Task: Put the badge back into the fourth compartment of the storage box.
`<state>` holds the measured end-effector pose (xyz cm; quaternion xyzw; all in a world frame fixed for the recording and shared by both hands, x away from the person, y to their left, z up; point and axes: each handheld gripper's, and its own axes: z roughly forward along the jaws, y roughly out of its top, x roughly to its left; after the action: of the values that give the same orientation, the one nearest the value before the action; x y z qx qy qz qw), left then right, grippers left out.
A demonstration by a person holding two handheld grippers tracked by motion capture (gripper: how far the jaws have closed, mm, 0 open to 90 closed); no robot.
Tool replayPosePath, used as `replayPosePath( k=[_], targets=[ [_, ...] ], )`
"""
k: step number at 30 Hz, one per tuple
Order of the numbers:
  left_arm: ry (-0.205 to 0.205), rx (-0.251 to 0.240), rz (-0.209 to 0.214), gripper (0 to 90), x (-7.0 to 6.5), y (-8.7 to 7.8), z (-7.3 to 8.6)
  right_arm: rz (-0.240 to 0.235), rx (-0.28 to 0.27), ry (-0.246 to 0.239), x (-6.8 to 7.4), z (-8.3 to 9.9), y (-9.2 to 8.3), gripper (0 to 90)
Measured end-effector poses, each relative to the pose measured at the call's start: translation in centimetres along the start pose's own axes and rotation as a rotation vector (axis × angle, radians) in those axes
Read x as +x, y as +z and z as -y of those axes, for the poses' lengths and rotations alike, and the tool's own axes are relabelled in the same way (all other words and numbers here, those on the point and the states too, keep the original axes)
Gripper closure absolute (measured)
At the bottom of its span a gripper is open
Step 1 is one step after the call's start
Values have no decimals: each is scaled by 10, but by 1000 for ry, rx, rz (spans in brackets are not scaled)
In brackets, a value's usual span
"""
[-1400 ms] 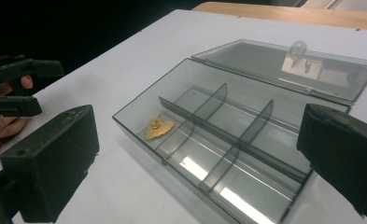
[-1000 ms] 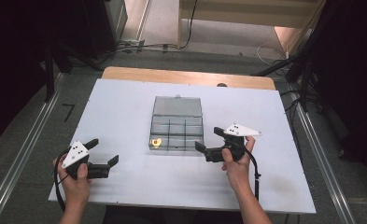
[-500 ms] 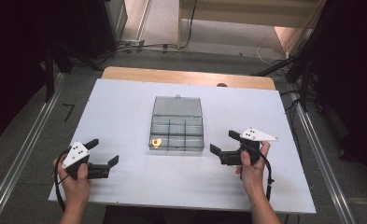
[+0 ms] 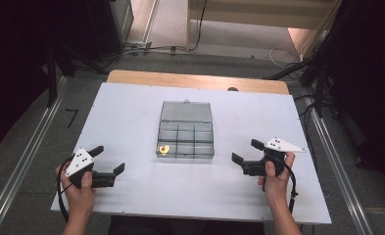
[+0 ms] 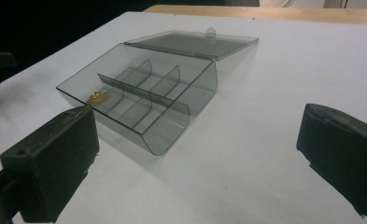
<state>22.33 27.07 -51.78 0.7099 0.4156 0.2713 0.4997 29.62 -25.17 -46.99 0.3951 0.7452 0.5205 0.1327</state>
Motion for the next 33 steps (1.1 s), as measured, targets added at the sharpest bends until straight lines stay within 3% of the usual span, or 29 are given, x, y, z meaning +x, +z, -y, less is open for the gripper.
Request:
replayPosePath(
  k=[33],
  targets=[
    [1,-5,-5,0,-1,-1,0,89,-15,56,-45,27,-47,0]
  ],
)
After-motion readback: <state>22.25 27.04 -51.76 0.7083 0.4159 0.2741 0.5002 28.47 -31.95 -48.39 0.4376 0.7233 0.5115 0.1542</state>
